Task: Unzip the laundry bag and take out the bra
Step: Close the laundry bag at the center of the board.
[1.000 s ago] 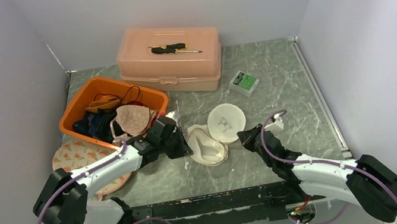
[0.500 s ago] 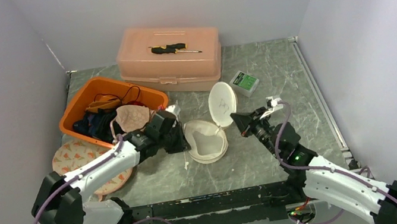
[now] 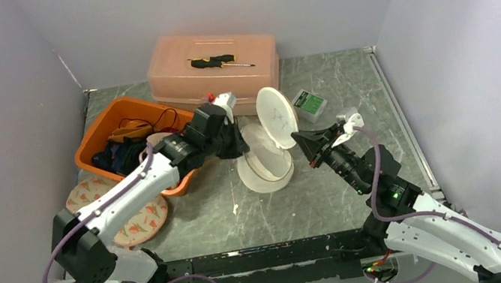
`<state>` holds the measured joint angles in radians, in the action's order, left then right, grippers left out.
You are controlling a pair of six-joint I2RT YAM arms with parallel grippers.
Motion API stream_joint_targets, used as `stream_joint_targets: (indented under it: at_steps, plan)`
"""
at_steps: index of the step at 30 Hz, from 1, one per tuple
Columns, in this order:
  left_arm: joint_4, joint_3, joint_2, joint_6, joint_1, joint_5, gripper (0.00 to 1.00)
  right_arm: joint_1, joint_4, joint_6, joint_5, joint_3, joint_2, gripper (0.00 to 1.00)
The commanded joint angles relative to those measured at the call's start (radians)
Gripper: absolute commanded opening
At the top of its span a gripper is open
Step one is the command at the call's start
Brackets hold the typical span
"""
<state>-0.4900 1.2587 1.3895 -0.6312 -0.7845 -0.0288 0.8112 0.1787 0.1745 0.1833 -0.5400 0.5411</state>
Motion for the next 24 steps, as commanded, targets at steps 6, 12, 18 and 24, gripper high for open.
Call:
stream_joint_targets:
  at_steps: [6, 12, 18, 24]
  plan:
    - [0.021, -0.114, 0.056, -0.02, 0.005, -0.009, 0.03, 0.033, -0.115, -0.016, 0.177, 0.01, -0.065, 0.0]
    - [0.005, 0.055, 0.025, 0.058, 0.006, 0.027, 0.03, 0.128, -0.163, -0.132, 0.327, -0.136, 0.003, 0.0]
    - [0.096, -0.137, 0.031, 0.007, 0.006, 0.027, 0.03, 0.247, -0.129, -0.122, 0.466, -0.023, 0.01, 0.0]
    - [0.122, -0.249, 0.012, -0.031, 0.006, 0.027, 0.03, 0.355, -0.05, -0.142, 0.736, 0.058, 0.067, 0.0]
